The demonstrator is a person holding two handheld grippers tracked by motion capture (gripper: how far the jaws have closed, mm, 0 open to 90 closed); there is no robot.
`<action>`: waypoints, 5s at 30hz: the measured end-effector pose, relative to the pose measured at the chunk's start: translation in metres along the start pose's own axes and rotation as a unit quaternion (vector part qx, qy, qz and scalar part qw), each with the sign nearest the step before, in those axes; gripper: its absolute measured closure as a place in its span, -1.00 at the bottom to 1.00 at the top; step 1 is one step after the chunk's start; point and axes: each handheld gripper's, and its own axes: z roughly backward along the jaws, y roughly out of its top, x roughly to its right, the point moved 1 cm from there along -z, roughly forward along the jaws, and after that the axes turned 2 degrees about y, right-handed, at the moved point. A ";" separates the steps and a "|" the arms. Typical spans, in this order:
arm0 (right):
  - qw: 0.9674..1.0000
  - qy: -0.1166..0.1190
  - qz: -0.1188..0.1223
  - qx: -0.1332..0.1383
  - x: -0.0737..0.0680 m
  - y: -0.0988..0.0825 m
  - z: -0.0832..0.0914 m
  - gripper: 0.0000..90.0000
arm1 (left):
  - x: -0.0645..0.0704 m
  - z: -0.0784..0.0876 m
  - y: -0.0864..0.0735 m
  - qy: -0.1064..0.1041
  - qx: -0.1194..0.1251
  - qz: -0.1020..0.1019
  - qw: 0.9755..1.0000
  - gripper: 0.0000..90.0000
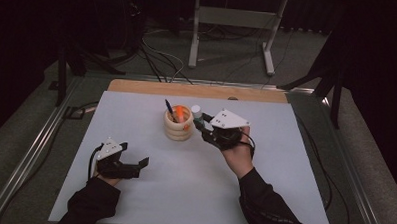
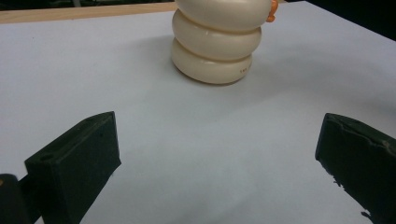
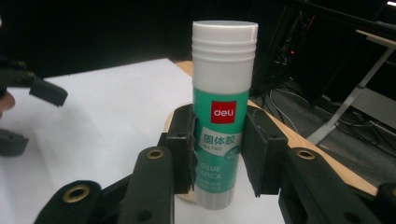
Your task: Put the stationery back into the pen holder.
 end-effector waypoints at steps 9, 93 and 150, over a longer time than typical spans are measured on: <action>1.000 0.002 -0.015 0.010 0.000 0.011 -0.011 0.46 | 0.000 0.000 -0.002 0.002 0.001 -0.004 1.000 -0.99; 0.983 -0.044 -0.172 -0.039 0.004 0.000 -0.121 0.45 | 0.000 0.003 -0.003 -0.001 0.010 -0.005 1.000 -0.99; 0.983 0.020 -0.172 -0.066 0.005 0.024 -0.108 -0.95 | 0.000 0.003 -0.003 -0.004 0.011 -0.005 1.000 -0.99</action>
